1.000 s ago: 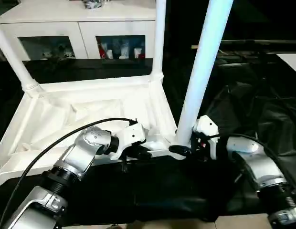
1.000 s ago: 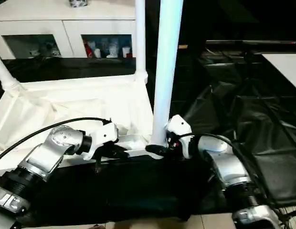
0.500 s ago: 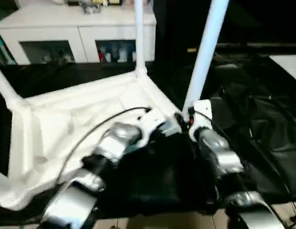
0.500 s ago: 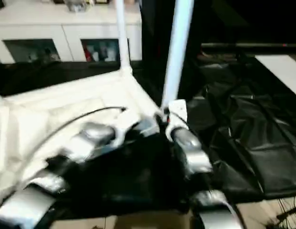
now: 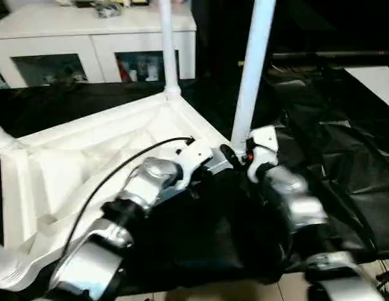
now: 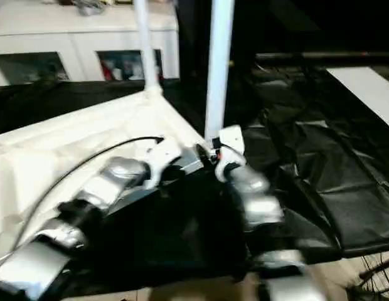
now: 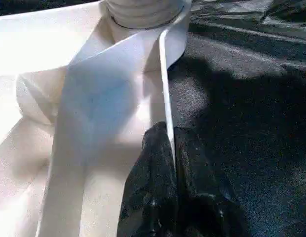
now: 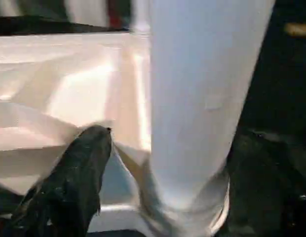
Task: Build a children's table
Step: Rotate leg to tighten
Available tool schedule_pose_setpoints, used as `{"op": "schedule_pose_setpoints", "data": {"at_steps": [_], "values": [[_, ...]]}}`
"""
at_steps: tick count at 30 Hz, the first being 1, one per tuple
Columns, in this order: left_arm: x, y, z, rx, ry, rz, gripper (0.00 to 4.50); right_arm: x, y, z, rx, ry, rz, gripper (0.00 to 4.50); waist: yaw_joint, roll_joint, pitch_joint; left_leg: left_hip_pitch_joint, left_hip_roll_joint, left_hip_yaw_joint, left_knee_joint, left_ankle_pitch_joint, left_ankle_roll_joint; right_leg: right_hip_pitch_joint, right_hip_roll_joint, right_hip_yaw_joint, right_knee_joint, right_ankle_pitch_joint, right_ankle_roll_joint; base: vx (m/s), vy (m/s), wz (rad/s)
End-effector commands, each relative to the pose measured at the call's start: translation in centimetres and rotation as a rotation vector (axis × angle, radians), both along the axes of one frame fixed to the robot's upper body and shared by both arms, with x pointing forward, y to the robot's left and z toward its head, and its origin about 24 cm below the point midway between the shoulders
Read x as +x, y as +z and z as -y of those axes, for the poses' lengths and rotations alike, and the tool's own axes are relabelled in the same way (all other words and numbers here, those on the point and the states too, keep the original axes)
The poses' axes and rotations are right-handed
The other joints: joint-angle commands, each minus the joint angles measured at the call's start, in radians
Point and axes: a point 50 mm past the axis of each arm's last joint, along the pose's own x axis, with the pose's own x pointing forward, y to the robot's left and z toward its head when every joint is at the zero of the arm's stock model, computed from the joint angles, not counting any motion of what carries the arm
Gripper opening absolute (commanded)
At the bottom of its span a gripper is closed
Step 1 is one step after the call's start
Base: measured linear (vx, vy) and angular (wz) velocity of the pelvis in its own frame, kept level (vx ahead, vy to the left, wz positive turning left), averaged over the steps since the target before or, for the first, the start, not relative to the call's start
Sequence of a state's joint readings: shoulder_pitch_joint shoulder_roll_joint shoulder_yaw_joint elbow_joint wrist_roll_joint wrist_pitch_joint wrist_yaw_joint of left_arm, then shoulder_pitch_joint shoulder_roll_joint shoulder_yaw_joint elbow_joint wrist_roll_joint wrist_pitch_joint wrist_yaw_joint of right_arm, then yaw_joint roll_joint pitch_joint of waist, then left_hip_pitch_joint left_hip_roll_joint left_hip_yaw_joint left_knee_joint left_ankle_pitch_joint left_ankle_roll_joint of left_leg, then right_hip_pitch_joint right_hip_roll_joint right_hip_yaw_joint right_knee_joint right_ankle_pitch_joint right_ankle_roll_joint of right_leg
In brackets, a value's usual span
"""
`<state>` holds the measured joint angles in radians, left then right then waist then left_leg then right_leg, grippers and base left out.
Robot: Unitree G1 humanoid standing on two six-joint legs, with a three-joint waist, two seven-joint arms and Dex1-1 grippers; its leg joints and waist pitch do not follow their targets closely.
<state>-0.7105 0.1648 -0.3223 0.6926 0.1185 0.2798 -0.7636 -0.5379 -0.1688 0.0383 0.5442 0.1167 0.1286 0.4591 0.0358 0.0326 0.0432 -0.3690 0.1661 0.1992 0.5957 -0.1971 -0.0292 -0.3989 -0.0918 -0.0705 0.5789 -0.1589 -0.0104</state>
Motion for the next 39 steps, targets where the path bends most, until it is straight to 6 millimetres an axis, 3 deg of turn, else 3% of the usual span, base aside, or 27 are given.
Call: {"op": "schedule_pose_setpoints", "data": {"at_steps": [1, 6, 8, 14, 16, 22, 23, 27, 29, 39], "values": [[-1.1, -0.6, -1.1, 0.025, -0.103, -0.024, 0.0, -1.5, 0.3, 0.7, -0.083, 0.255, -0.023, 4.16, 0.015, -0.01, -0.061, 0.002, 0.06, -0.032, -0.073, -0.18, 0.084, 0.053, -0.069, 0.043, -0.06, -0.203, -0.23, 0.0, 0.0, 0.0], [-2.0, -0.2, -2.4, 0.023, -0.205, -0.043, 0.0, -3.1, 0.2, 3.4, -0.171, 0.417, -0.065, 4.16, 0.023, -0.009, -0.065, 0.001, 0.065, -0.027, -0.066, -0.109, 0.127, 0.054, -0.066, 0.042, -0.042, -0.071, -0.276, 0.031, -0.013, 0.0], [-2.6, 0.1, -3.1, 0.023, -0.268, -0.071, 0.0, -3.5, 0.0, 4.2, -0.203, 0.458, -0.087, 4.16, 0.028, -0.011, -0.063, 0.004, 0.068, -0.026, -0.066, -0.106, 0.13, 0.052, -0.064, 0.041, -0.04, -0.07, -0.286, 0.0, 0.0, 0.0], [-3.6, 0.4, -3.5, 0.012, -0.346, -0.096, 0.0, -3.4, 0.1, 3.6, -0.191, 0.484, -0.096, 4.16, 0.028, -0.009, -0.054, 0.012, 0.072, -0.027, -0.078, -0.193, 0.071, 0.043, -0.066, 0.044, -0.054, -0.221, -0.26, 0.0, 0.0, 0.0], [-3.7, 0.5, -3.5, 0.008, -0.343, -0.095, 0.0, -3.5, 0.0, 3.1, -0.17, 0.511, -0.104, 4.16, 0.03, -0.012, -0.054, 0.015, 0.073, -0.026, -0.078, -0.195, 0.059, 0.041, -0.065, 0.045, -0.054, -0.224, -0.254, 0.0, 0.0, 0.0], [-3.9, 0.5, -3.5, 0.005, -0.348, -0.104, 0.0, -3.9, -0.1, 2.9, -0.154, 0.549, -0.123, 4.16, 0.031, -0.013, -0.055, 0.009, 0.069, -0.024, -0.075, -0.155, 0.071, 0.045, -0.065, 0.046, -0.048, -0.164, -0.259, 0.0, 0.0, 0.0], [-4.0, 0.5, -3.5, 0.004, -0.35, -0.107, 0.0, -3.9, -0.2, 2.9, -0.149, 0.55, -0.127, 3.88, 0.031, -0.014, -0.056, 0.009, 0.068, -0.024, -0.074, -0.146, 0.076, 0.046, -0.065, 0.046, -0.046, -0.158, -0.261, 0.0, 0.0, 0.0], [-4.0, 0.5, -3.6, 0.007, -0.348, -0.106, 0.0, -4.0, -0.3, 3.0, -0.144, 0.554, -0.136, 3.75, 0.031, -0.014, -0.056, 0.01, 0.069, -0.024, -0.073, -0.139, 0.081, 0.045, -0.065, 0.045, -0.047, -0.161, -0.263, 0.0, 0.0, 0.0], [-4.0, 0.5, -3.6, 0.006, -0.346, -0.107, 0.0, -4.0, -0.3, 3.1, -0.135, 0.549, -0.135, 3.35, 0.032, -0.015, -0.057, 0.01, 0.069, -0.024, -0.072, -0.138, 0.08, 0.046, -0.065, 0.045, -0.046, -0.162, -0.263, 0.0, 0.0, 0.0], [-4.4, 0.1, -3.8, 0.013, -0.349, -0.132, 0.0, -4.1, -0.4, 2.9, -0.119, 0.552, -0.139, 2.72, 0.031, -0.011, -0.059, 0.011, 0.068, -0.024, -0.071, -0.133, 0.079, 0.047, -0.063, 0.044, -0.044, -0.146, -0.267, 0.0, 0.0, 0.0]]}}
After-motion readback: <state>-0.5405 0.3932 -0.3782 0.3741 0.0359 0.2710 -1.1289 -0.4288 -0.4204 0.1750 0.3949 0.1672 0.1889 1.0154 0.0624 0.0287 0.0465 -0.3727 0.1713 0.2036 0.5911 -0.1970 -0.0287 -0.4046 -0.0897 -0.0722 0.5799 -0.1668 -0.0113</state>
